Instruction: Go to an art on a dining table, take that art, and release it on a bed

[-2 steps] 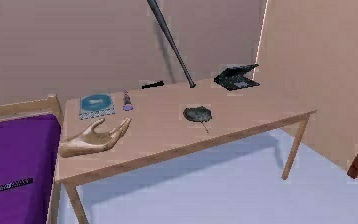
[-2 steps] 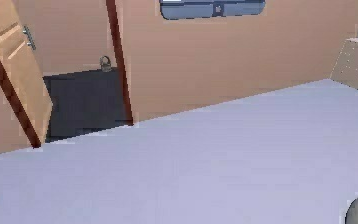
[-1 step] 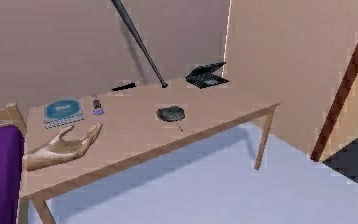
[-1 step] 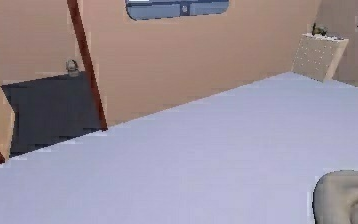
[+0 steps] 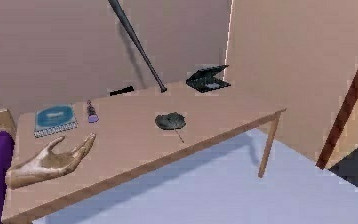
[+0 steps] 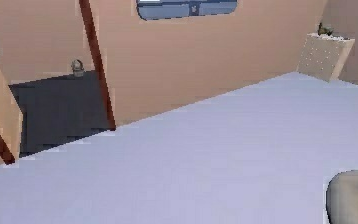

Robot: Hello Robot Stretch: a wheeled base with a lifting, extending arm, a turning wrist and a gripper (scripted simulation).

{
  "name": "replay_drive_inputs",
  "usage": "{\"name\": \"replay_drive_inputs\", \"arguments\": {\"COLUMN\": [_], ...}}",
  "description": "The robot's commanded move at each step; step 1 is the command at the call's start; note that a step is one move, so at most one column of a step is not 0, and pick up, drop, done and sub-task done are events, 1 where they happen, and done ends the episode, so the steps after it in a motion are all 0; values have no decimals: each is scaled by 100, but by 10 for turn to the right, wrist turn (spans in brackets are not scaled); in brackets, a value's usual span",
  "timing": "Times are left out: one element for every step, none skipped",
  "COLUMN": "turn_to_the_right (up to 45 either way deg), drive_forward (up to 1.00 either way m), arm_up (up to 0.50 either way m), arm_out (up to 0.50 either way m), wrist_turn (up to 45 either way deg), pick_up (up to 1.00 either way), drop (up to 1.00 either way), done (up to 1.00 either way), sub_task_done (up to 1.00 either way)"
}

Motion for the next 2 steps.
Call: {"name": "replay_drive_inputs", "arguments": {"turn_to_the_right": [-450, -450], "drive_forward": [0, 0], "arm_up": [0, 0], "arm_out": [0, 0], "wrist_turn": [0, 0], "pick_up": [0, 0], "drop": [0, 0], "done": [0, 0], "sub_task_done": [0, 0]}}
